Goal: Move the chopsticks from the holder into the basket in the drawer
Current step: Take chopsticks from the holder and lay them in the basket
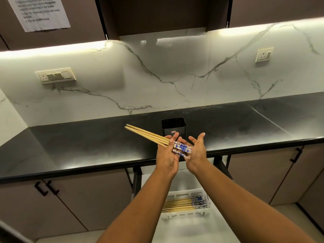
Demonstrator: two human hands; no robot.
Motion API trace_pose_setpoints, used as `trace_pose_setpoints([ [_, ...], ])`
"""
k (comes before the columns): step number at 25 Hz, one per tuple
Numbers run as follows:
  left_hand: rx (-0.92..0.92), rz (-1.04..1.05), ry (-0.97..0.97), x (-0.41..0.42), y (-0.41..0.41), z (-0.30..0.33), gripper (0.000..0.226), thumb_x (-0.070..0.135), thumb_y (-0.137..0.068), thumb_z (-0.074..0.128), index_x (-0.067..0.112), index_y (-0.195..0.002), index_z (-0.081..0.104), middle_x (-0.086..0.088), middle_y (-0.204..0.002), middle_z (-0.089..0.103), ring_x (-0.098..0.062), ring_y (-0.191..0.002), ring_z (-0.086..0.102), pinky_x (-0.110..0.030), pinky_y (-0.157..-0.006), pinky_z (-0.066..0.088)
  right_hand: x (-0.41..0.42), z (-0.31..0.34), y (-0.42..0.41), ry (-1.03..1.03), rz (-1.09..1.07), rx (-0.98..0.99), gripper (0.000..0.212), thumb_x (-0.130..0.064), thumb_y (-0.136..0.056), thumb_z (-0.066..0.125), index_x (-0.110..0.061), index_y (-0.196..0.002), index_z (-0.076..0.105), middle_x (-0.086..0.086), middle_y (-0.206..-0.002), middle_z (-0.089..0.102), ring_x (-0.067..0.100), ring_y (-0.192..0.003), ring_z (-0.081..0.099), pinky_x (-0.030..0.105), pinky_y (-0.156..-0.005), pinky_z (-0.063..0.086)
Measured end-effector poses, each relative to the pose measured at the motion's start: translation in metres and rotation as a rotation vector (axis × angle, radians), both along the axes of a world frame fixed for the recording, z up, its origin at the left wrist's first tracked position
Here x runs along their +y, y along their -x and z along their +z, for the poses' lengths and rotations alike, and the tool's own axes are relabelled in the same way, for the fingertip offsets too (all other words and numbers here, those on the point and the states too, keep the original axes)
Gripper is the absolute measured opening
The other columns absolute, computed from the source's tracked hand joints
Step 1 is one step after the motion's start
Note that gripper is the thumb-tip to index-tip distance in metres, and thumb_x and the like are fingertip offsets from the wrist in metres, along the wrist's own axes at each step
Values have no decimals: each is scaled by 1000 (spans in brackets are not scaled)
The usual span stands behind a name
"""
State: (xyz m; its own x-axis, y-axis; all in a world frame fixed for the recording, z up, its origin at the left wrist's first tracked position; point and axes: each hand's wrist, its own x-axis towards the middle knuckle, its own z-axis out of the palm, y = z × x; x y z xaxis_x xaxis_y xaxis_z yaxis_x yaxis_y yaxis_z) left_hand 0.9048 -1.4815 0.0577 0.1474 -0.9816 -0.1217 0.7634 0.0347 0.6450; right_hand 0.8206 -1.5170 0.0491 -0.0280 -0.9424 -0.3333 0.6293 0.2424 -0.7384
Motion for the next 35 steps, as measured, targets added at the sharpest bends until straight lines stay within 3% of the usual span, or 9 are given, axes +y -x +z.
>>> trace_pose_setpoints([
  [3,20,67,-25,-9,-10,-1,19,6,-98,43,8,-116,50,-15,-116,67,-27,-107,65,-42,-90,52,-6,-1,4,2,-33,30,62,-65,-93,30,-17,-126,50,13,-117,63,30,-110,60,45,-96,49],
  [9,-31,-29,-49,-14,3,-12,19,8,-97,46,8,-113,57,-12,-113,70,-26,-101,69,-41,-85,57,-11,-8,1,-24,-45,35,58,-65,-92,32,-19,-120,52,10,-106,64,27,-96,66,37,-75,55],
  [19,59,-46,-75,-28,-16,-25,17,7,-98,45,8,-112,53,-16,-111,70,-31,-102,68,-47,-91,53,-17,-18,-5,10,-22,61,58,-62,-93,34,-15,-123,51,12,-110,61,28,-104,62,41,-92,51],
  [22,53,-12,-103,-34,-28,-28,16,6,-99,42,8,-111,52,-16,-113,68,-29,-103,67,-46,-90,53,-13,-28,-1,91,-39,415,31,-21,-99,44,-12,-129,49,11,-117,58,21,-109,57,31,-90,48],
  [24,34,-21,-127,-34,-28,-35,16,6,-99,42,8,-110,53,-16,-113,67,-28,-103,67,-44,-88,53,-4,-39,-1,364,-15,922,41,-6,-93,50,-12,-133,45,11,-130,53,19,-117,52,31,-95,47],
  [28,-125,-76,-220,-28,-15,-50,17,18,-96,51,13,-106,64,-11,-105,71,-25,-99,69,-39,-80,57,9,-71,-13,771,273,1962,75,-37,-98,44,-13,-152,-1,11,-162,3,30,-149,-3,43,-120,0],
  [30,-231,-110,-278,-25,-8,-61,19,24,-97,50,17,-104,66,-9,-104,71,-25,-100,67,-42,-86,55,11,-79,-15,649,312,2061,74,-38,-100,40,-12,-151,-7,12,-162,5,29,-149,2,41,-118,1],
  [33,-357,-163,-385,-24,-5,-75,22,31,-98,47,21,-104,67,-4,-105,71,-22,-104,63,-51,-100,44,8,-85,-5,494,341,1902,75,-26,-98,50,-14,-152,-1,12,-143,49,26,-126,53,36,-104,42],
  [35,-358,-182,-411,-25,-10,-77,25,30,-98,46,17,-106,65,-4,-107,71,-22,-104,63,-53,-103,39,7,-93,5,477,359,1879,69,-20,-97,53,-14,-151,12,10,-123,63,22,-103,65,32,-85,53],
])
